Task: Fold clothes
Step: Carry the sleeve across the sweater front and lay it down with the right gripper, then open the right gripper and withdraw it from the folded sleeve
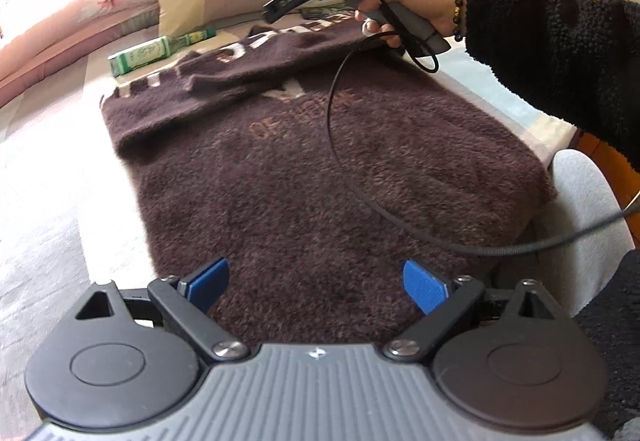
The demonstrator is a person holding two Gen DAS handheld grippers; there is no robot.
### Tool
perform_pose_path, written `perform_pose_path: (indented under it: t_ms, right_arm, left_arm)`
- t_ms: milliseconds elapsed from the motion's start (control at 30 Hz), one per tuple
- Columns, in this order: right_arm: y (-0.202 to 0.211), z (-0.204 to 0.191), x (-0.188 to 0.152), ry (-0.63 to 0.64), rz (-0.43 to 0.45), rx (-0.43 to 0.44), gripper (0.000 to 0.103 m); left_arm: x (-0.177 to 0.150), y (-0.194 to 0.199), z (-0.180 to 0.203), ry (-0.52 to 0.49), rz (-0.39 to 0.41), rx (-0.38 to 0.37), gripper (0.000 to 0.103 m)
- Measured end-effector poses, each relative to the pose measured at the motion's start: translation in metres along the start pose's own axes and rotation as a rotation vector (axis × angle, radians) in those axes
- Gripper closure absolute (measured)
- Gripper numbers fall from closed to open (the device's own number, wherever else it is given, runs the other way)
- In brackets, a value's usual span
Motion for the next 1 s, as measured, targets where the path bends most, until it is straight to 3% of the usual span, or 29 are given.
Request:
perform_pose_path:
  t_ms: [133,267,400,467,567,800,1000]
  right_arm:
    - [-0.026,0.024,-0.023,-0.032,-0.093,-0.078,0.005]
    - [-0.061,-0.012,-0.049,0.033,-0.171,-0.023,0.005]
    - [-0.072,-0.037,-0.049,0.069,-0.117,-0.052,0.006]
    - [-0.071,-0.032,-0.046,0.036,-0.132,-0.005,0.006]
    - [-0.046,-0.018,-0.043,-0.017,-0.101,0.082,0.005]
    - [0.035,0.028,-0.062,-0.089,0.038,0.164,0.000]
    - [0.056,0.049,-0.100,-0.135,0.074,0.196,0.000]
  left_arm:
    - [0.007,-0.004,0.005,-0.020,-0.002,0.006,0.009]
    - [0.009,-0.008,0.004,-0.018,-0.018,0.011,0.009]
    - [0.009,-0.011,0.004,-0.016,-0.032,0.016,0.009]
    - [0.009,-0.013,0.004,-0.015,-0.040,0.018,0.009]
    - [0.007,-0.012,0.004,-0.017,-0.049,0.019,0.009]
    - [0.004,0.002,-0.006,-0.026,-0.074,0.012,0.009]
    - [0.048,-0.005,-0.021,-0.035,-0.050,0.064,0.009]
Point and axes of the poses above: each gripper's, at about its wrist camera, not at the fingertips, and y roughly against the way its jaws point, z to its right, x to its top, the point moved 9 cm from there along -y, roughly the way its jaws point, and after that the axes turned 10 degrees about y, right-handed, at the moved point
